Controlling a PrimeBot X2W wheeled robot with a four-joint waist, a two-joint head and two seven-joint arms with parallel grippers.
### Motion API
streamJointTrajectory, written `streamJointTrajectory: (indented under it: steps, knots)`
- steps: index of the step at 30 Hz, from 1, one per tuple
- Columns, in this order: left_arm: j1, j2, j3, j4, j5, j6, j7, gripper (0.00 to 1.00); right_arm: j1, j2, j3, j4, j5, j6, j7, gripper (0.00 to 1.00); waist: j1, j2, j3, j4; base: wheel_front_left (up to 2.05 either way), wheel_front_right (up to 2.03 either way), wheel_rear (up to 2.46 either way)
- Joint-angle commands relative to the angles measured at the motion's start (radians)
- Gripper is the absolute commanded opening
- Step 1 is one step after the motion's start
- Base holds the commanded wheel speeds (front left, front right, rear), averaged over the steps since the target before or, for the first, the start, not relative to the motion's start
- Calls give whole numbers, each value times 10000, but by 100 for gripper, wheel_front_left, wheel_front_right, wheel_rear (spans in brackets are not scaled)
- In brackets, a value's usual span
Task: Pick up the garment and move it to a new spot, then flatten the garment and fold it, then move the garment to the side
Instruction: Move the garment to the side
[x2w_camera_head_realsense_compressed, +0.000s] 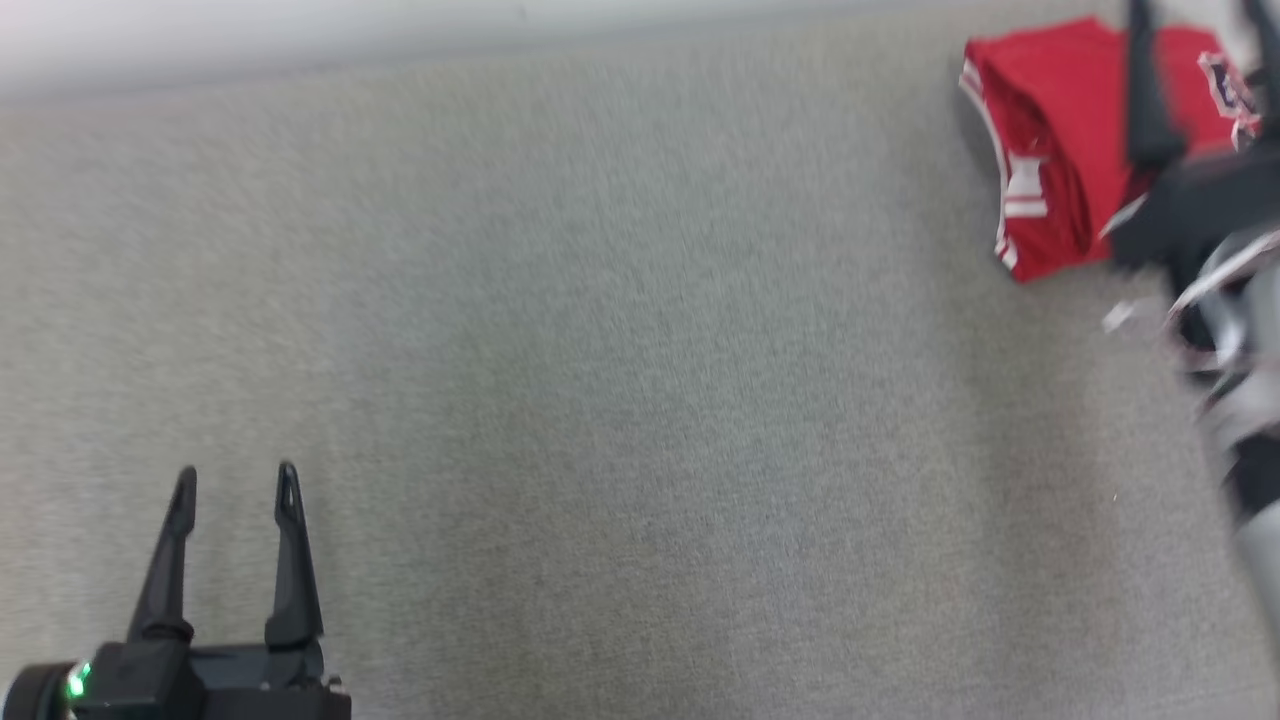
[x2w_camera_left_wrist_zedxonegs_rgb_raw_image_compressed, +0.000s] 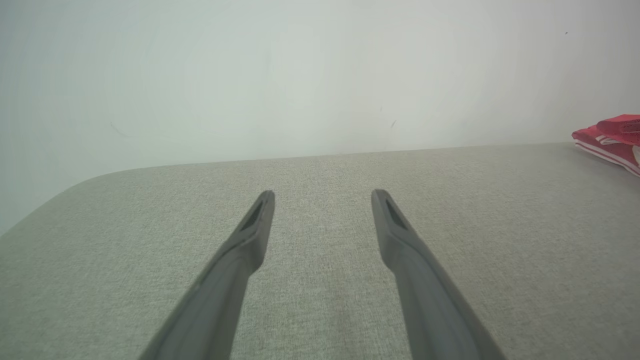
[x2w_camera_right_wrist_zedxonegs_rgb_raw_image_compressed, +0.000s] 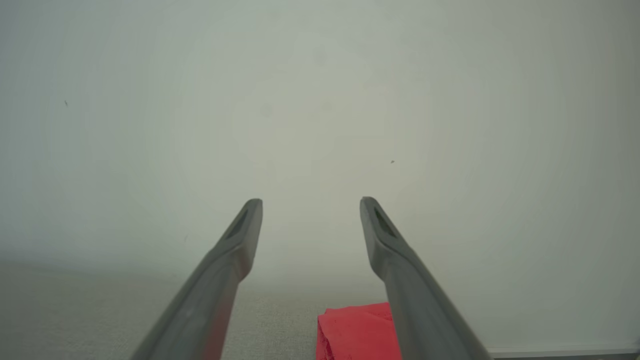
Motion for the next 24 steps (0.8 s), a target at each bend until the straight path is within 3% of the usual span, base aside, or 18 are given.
streamJointTrajectory:
  steps: [1, 14, 24]
  knots:
    - [148, -34, 20, 43, -39, -39, -25, 100, 281, 55, -35, -95, -51, -28, 4, 100, 3, 1, -809, 316, 0, 0, 0]
    - [506, -319, -119, 502, -93, -221, -27, 100, 4930, 887, -1123, -2243, 158, -28, 139, 100, 3, 1, -1966, 1205, 0, 0, 0]
    - [720, -414, -40, 748, -49, -261, -26, 100, 7537, 1868, -1632, -3872, -362, -29, 211, 100, 3, 1, -2333, 1424, 0, 0, 0]
